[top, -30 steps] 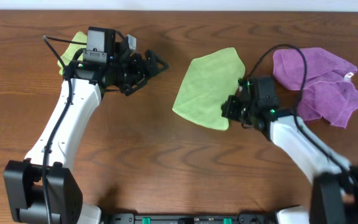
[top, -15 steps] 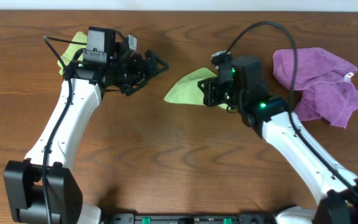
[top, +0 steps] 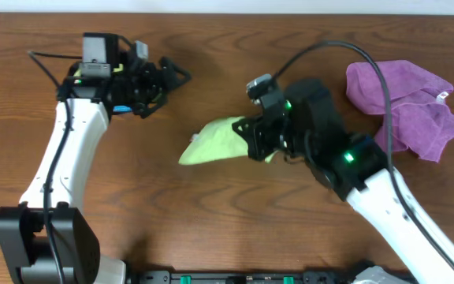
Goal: Fold the cloth
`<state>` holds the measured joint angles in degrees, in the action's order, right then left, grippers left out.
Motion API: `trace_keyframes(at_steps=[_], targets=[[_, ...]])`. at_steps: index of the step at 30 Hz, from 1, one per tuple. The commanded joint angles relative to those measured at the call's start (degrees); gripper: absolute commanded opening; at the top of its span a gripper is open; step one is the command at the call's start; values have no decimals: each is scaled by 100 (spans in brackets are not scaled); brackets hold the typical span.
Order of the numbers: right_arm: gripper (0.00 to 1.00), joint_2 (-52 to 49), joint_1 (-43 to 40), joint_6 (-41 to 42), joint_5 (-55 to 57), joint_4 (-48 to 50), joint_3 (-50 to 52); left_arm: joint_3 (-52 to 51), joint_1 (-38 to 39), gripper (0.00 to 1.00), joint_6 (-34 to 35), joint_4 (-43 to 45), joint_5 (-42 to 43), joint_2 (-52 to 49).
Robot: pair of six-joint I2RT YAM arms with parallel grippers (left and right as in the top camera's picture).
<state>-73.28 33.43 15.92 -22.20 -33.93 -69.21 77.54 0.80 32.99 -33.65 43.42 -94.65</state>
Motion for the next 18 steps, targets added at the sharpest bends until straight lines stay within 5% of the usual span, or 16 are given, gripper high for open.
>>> trace_keyframes(at_steps=[1, 9, 18], targets=[[1, 227, 205, 214, 533, -52, -212, -2, -188, 95, -70, -17, 151, -26], [1, -782, 26, 225, 896, 186, -208, -2, -313, 95, -90, -17, 162, -26], [1, -2868, -704, 164, 1987, 1930, -210, -2, -313, 95, -175, -15, 109, -26]])
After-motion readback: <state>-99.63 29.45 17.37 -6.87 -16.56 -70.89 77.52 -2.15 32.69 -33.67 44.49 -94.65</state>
